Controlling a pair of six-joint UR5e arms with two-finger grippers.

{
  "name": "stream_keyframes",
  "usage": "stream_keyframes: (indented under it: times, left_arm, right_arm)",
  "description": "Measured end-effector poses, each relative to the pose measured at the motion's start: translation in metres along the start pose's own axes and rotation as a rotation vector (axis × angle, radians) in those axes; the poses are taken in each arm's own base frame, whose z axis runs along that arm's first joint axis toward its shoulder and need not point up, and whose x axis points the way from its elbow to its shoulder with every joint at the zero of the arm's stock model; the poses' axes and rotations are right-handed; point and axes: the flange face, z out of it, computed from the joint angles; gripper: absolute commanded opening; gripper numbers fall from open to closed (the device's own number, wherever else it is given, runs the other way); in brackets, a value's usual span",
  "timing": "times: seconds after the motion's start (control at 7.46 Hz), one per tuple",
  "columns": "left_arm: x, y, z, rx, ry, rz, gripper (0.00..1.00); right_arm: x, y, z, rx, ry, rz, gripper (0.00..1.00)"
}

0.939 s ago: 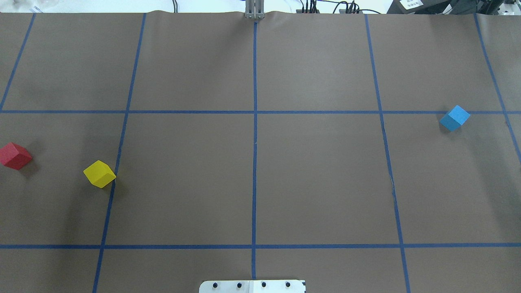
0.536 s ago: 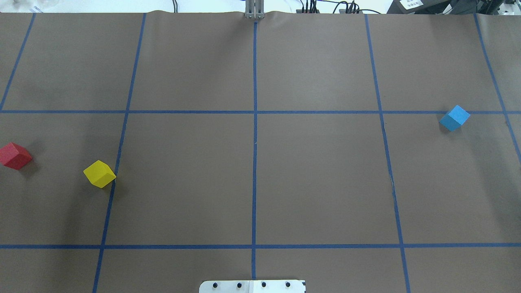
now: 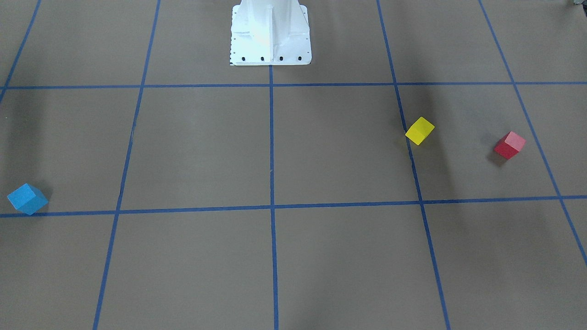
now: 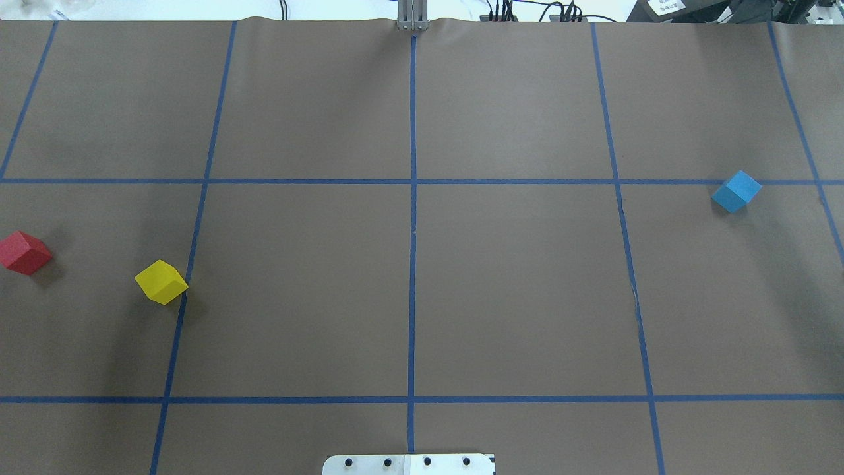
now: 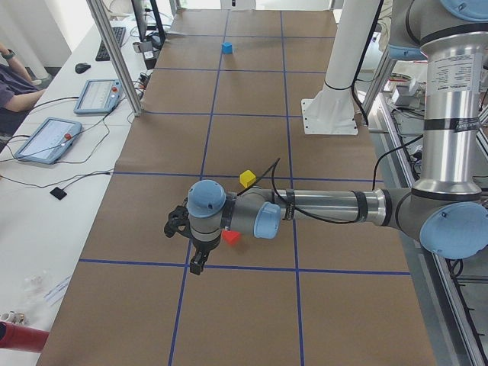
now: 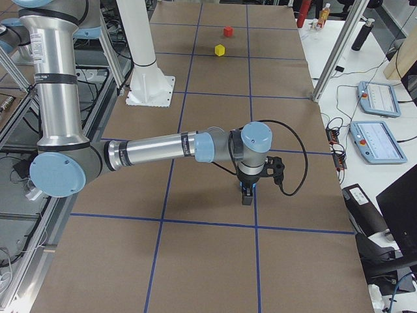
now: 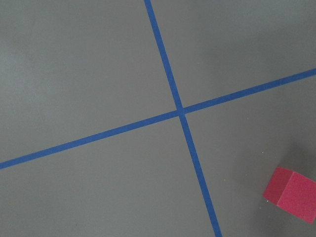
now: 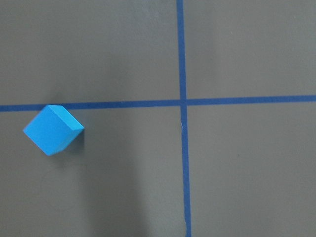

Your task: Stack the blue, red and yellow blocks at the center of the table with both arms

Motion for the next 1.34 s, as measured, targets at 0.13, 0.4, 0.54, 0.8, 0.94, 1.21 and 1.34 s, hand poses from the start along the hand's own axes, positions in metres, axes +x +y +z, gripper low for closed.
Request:
stream_keyframes:
  times: [0.13,0.4,0.54,0.8,0.94,1.21,1.34]
  left_arm:
    - [0.001,0.001,-0.001,0.001,0.0,0.001,1.0]
    - [0.001,0.001,-0.001,0.001,-0.005,0.0,1.0]
    - [0.001,0.002,-0.001,0.0,-0.007,0.0,1.0]
    - [0.001,0.002,0.0,-0.002,-0.008,0.0,1.0]
    - [0.001,0.001,0.0,-0.002,-0.008,0.001,1.0]
    - [0.001,0.001,-0.001,-0.001,-0.009,0.0,1.0]
    - [0.001,0.001,-0.001,-0.001,-0.009,0.0,1.0]
  right_arm:
    - [-0.015,-0.009,0.01,-0.007,-0.023,-0.026,0.99]
    - [-0.054,-0.023,0.049,0.0,-0.062,-0.167,0.99]
    - [-0.081,-0.031,0.072,-0.001,-0.068,-0.248,0.99]
    - [-0.121,-0.043,0.104,-0.016,-0.059,-0.356,0.99]
    - [-0.133,-0.043,0.116,-0.025,-0.044,-0.405,0.99]
    - [-0.147,-0.045,0.139,-0.05,-0.005,-0.508,0.99]
    - [-0.156,-0.054,0.145,-0.056,0.002,-0.539,0.99]
